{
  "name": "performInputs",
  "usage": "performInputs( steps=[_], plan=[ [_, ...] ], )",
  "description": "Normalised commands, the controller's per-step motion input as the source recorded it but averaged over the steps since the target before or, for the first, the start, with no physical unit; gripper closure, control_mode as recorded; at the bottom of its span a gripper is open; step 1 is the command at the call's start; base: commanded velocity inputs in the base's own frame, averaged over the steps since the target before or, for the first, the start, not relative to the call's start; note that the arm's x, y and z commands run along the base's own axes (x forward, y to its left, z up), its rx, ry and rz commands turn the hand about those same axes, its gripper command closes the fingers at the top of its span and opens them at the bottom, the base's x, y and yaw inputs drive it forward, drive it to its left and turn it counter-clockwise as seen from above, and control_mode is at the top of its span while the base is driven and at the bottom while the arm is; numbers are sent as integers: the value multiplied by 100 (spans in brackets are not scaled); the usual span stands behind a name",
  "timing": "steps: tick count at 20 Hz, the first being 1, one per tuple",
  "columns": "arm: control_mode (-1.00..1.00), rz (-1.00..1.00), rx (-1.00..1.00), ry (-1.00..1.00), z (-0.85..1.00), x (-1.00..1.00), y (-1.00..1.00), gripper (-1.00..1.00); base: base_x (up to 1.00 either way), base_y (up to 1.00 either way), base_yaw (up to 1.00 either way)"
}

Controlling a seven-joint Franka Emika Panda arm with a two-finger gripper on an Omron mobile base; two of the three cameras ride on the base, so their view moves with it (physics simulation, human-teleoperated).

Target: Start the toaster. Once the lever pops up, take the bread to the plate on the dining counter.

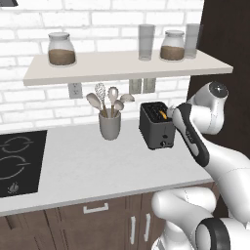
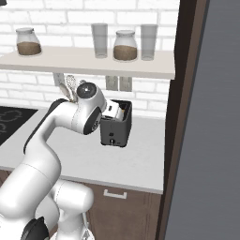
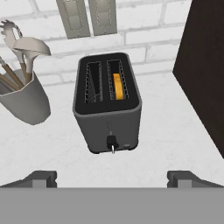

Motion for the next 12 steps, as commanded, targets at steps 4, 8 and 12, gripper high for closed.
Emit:
performInputs(
  steps=[4,8,12],
  plan=[
    [-100,0,0,0,0,0,0,-100,0,0,0],
    [-100,0,0,0,0,0,0,-100,0,0,0],
    [-100,0,0,0,0,0,0,-100,0,0,0]
  ],
)
